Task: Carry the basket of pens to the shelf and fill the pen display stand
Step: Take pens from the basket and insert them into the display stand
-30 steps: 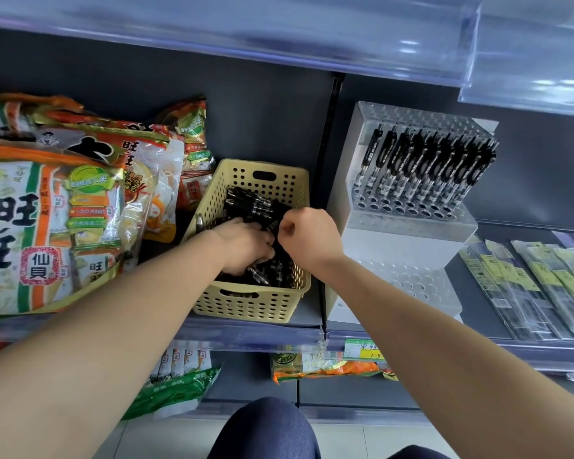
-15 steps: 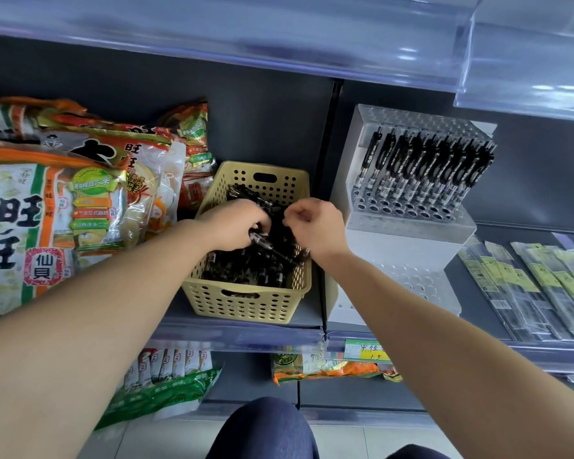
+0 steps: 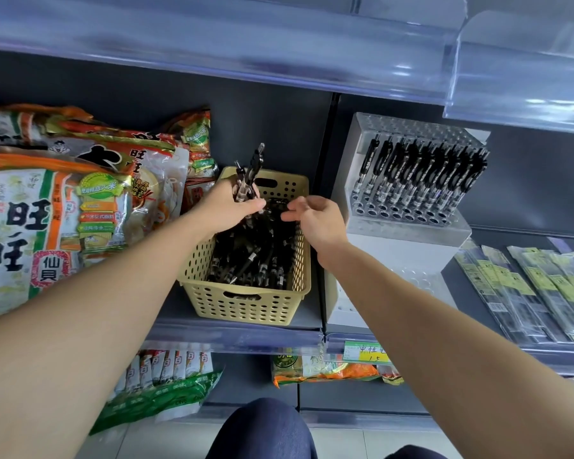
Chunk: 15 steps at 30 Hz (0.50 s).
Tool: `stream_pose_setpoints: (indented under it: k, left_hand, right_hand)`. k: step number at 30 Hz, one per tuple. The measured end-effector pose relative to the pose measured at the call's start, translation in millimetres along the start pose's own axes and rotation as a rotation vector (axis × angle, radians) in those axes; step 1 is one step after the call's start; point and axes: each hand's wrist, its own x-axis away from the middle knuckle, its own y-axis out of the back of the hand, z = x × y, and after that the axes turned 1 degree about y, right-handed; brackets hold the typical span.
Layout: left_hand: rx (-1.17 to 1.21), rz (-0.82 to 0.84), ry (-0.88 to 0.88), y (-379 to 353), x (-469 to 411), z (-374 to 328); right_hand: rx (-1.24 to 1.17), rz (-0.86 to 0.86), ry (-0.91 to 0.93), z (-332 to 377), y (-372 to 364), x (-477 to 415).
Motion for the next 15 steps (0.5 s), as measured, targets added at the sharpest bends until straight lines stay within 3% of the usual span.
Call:
stream_pose_setpoints:
  k: [10,15]
  left_hand:
    - [0.125,-0.159,0.037,2,0,-18]
    - [0.219,-0.197,0.089,1,2,-24]
  right_hand:
    - [0.533,0.129,0.357,-2,-13,3]
    - [0.592,0.219,0.300,2,-19,0]
